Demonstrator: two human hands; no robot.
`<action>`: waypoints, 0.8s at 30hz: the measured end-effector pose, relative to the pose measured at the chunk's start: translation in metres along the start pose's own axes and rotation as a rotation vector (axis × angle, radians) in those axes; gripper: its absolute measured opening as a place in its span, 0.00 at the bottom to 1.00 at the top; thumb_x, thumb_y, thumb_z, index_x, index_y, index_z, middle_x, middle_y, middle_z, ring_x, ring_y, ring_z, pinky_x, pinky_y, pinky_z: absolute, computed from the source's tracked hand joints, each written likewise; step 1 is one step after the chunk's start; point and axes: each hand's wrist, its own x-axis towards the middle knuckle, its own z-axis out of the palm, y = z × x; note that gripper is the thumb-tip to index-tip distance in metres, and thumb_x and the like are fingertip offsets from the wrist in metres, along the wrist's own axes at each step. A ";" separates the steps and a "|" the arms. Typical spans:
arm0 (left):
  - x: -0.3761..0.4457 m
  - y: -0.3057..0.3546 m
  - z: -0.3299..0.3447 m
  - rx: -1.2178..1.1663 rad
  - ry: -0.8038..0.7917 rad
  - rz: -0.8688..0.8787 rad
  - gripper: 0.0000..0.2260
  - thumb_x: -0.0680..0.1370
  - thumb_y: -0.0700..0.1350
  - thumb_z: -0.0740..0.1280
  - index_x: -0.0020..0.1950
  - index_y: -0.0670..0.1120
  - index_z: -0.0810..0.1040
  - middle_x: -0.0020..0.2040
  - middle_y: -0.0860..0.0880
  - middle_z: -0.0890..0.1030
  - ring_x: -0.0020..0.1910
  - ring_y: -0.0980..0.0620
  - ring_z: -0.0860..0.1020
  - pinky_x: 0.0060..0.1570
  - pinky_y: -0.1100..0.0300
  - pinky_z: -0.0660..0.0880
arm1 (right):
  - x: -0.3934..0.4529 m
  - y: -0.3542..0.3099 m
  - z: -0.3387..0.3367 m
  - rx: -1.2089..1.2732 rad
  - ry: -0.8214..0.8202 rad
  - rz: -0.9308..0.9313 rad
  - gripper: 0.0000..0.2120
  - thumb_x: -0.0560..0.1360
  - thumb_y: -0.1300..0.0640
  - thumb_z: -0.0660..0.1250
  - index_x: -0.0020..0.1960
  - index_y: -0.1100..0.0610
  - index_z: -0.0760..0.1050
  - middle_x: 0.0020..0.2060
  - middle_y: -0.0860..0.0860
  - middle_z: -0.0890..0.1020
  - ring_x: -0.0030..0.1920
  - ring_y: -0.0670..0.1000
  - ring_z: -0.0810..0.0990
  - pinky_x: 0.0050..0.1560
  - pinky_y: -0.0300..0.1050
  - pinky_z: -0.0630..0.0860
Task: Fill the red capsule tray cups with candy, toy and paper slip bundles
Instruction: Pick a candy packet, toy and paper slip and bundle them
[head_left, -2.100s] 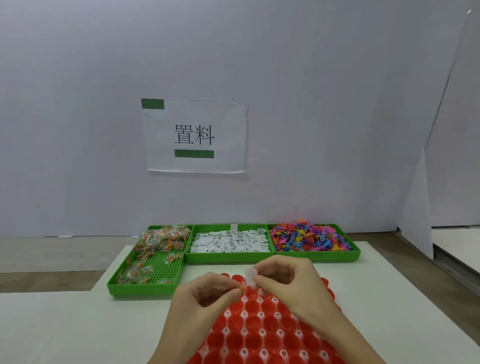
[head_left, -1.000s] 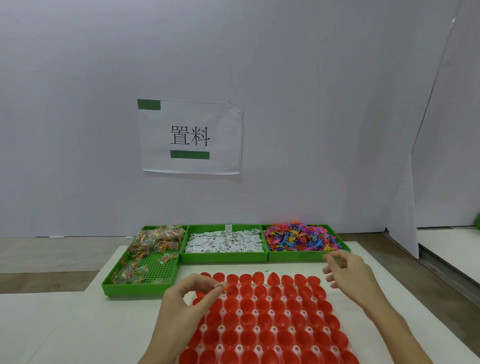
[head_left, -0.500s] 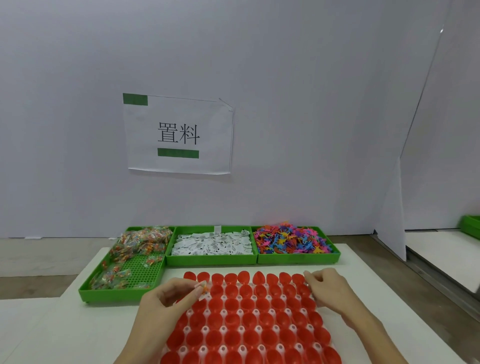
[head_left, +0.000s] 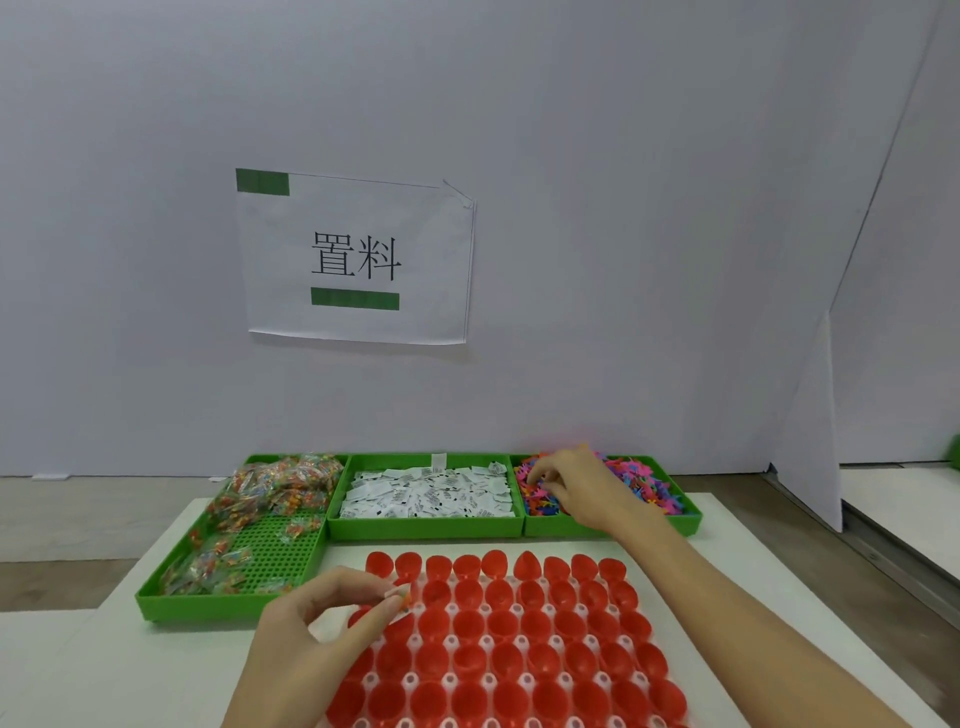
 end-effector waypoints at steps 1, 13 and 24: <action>-0.001 0.000 -0.001 0.014 0.011 0.016 0.04 0.68 0.48 0.80 0.41 0.55 0.88 0.43 0.50 0.87 0.45 0.58 0.84 0.59 0.55 0.73 | 0.003 0.002 0.005 -0.034 -0.011 -0.016 0.13 0.82 0.64 0.64 0.61 0.54 0.83 0.58 0.54 0.85 0.46 0.48 0.84 0.55 0.49 0.81; -0.007 0.002 -0.001 -0.003 0.038 0.127 0.07 0.66 0.54 0.78 0.41 0.56 0.87 0.40 0.49 0.86 0.43 0.55 0.84 0.59 0.52 0.74 | 0.017 0.006 0.024 -0.302 0.083 -0.025 0.07 0.79 0.59 0.70 0.56 0.55 0.82 0.55 0.53 0.79 0.57 0.55 0.78 0.55 0.50 0.78; -0.009 0.003 0.000 -0.058 0.006 0.157 0.04 0.71 0.45 0.79 0.43 0.54 0.87 0.42 0.48 0.87 0.45 0.52 0.85 0.51 0.63 0.79 | 0.006 0.001 0.019 -0.202 0.353 -0.037 0.09 0.84 0.55 0.60 0.57 0.59 0.76 0.48 0.53 0.83 0.46 0.52 0.81 0.47 0.43 0.77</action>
